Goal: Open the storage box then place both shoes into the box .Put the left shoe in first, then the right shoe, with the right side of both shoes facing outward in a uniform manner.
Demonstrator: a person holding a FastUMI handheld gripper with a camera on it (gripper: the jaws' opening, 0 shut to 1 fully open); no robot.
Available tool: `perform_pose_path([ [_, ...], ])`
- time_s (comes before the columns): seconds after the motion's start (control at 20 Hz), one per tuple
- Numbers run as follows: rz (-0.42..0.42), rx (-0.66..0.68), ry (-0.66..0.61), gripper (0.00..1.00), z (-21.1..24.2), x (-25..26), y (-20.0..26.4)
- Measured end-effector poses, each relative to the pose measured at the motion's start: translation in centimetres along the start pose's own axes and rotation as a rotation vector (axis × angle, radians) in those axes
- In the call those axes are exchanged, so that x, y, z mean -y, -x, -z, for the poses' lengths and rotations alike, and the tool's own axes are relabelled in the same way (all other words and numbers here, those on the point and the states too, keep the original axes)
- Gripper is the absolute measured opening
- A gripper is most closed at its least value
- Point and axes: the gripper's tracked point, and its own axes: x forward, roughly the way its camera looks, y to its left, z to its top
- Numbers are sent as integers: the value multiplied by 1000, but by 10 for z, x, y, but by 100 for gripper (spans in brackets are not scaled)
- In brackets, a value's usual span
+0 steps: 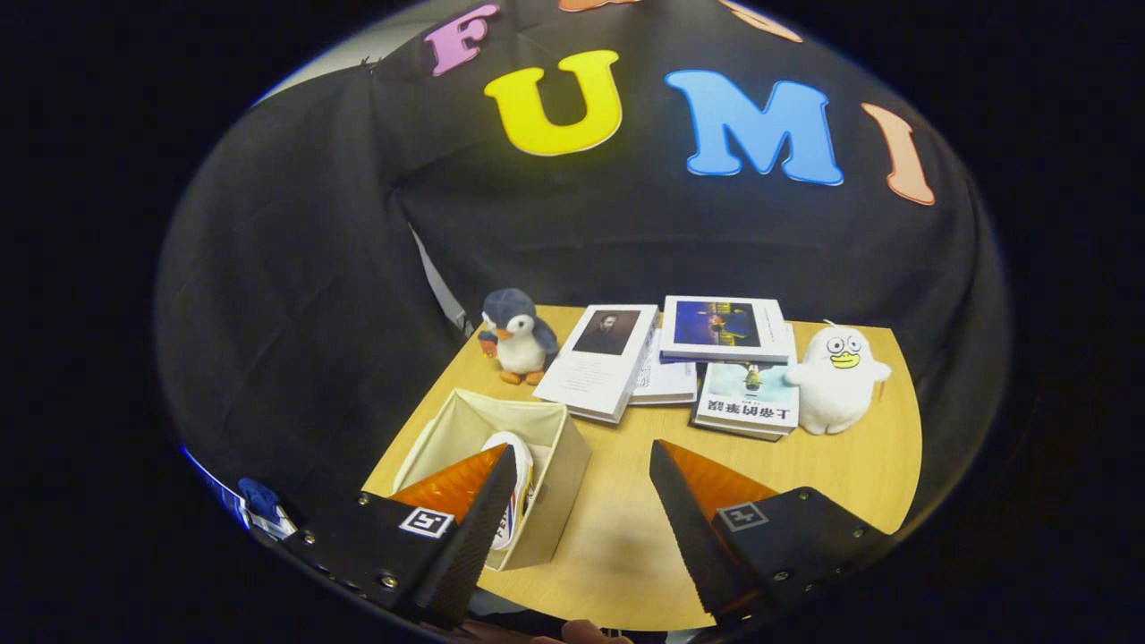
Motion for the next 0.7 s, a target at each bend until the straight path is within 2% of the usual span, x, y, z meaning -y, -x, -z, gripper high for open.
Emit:
perform_pose_path([
  [0.2,128,307,16,92,-54,46,52],
  [0.5,244,674,38,91,-110,74,142],
  [0.6,284,742,38,91,-119,84,164],
  [0.7,295,745,41,91,-115,88,164],
])
